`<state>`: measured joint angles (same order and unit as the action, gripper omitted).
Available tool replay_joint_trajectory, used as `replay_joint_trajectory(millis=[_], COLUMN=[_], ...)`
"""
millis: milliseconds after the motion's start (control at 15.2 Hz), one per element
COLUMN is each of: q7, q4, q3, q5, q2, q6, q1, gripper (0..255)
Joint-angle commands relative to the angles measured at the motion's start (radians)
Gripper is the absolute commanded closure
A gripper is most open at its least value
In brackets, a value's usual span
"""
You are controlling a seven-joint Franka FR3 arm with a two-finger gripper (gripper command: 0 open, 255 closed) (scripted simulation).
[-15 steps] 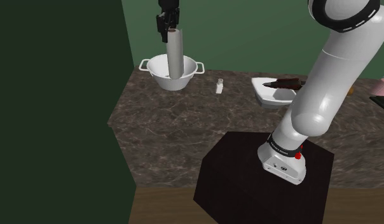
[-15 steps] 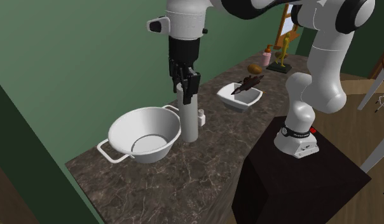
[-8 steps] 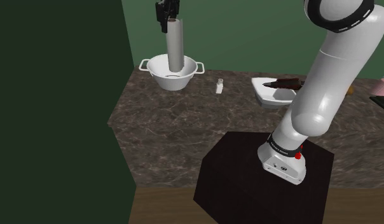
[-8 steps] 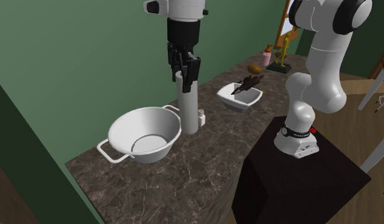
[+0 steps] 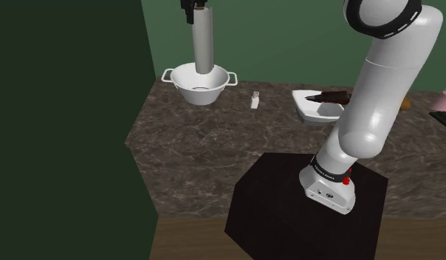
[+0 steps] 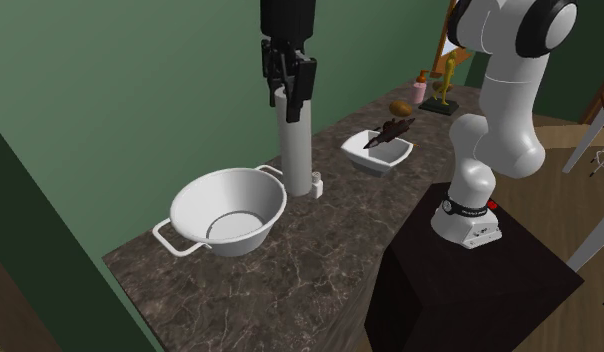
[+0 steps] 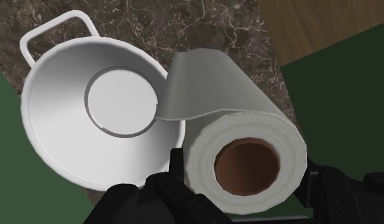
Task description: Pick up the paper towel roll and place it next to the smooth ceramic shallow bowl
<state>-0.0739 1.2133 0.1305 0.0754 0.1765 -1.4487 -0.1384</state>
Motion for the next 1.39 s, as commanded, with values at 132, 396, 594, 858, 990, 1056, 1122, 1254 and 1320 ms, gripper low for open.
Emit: replay_joint_trajectory(millis=[132, 396, 594, 858, 990, 1056, 1122, 1254, 1320], q7=[-0.041, -0.126, -0.193, -0.283, -0.329, -0.352, -0.375, -0.422, -0.446], q4=[0.041, 0.182, 0.263, 0.347, 0.380, 0.394, 0.407, 0.429, 0.438], q3=[-0.016, -0.056, -0.090, -0.140, -0.167, -0.181, -0.195, -0.223, -0.237], q5=[-0.011, -0.030, -0.038, -0.041, -0.040, -0.039, -0.038, -0.035, -0.033], q2=[-0.050, -0.159, -0.226, -0.299, -0.329, -0.342, -0.354, -0.376, -0.385], q6=[0.006, -0.030, -0.047, -0.061, -0.066, -0.068, -0.069, -0.071, -0.072], q1=[0.027, 0.079, 0.113, 0.154, 0.173, 0.183, 0.192, 0.211, 0.220], gripper=[255, 255, 255, 255, 255, 255, 255, 255, 255])
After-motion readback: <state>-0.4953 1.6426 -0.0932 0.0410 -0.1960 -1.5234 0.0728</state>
